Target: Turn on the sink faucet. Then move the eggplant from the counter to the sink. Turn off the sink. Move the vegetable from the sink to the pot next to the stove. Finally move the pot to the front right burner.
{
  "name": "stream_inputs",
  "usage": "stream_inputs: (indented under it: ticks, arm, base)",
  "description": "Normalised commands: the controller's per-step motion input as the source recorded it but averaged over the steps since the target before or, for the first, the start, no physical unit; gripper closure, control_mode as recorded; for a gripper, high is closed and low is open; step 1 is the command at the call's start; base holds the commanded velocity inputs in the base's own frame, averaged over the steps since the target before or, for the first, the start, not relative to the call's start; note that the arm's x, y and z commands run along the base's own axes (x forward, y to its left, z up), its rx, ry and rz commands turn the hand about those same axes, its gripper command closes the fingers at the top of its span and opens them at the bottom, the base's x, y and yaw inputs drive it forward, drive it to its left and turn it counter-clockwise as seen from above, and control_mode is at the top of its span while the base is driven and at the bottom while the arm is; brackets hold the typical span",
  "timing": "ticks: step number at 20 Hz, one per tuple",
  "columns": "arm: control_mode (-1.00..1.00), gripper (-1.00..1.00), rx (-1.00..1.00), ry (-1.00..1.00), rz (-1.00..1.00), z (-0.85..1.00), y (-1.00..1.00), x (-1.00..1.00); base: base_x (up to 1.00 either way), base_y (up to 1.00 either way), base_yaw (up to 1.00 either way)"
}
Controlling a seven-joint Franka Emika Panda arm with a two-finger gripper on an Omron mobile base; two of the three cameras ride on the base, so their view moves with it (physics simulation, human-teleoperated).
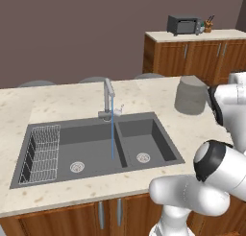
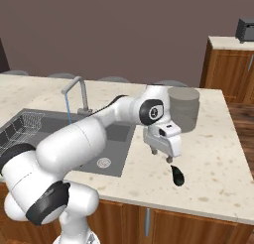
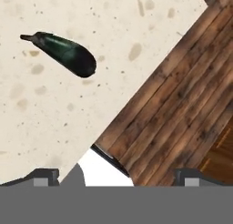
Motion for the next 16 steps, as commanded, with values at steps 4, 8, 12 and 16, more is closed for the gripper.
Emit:
stream_inputs:
  ticks: [4,8,12,16]
  arm:
    - [-1.00,-1.00,0.00,0.00,0.19,-0.36,-0.19,0.10]
    - [-1.00,-1.00,0.00,-0.02,0.23,-0.35,-0.15,0.18]
    - [-1.00,-1.00,0.01,-0.08,0.30,-0.33,-0.10,0.21]
    - [-1.00,-1.00,0.05,-0.04,0.31,-0.21,-0.06,0.24]
  base:
    - [0.00,0.00,0.00]
    - [0.00,0.00,0.00]
    - [0.00,0.00,0.00]
    - [0.00,0.00,0.00]
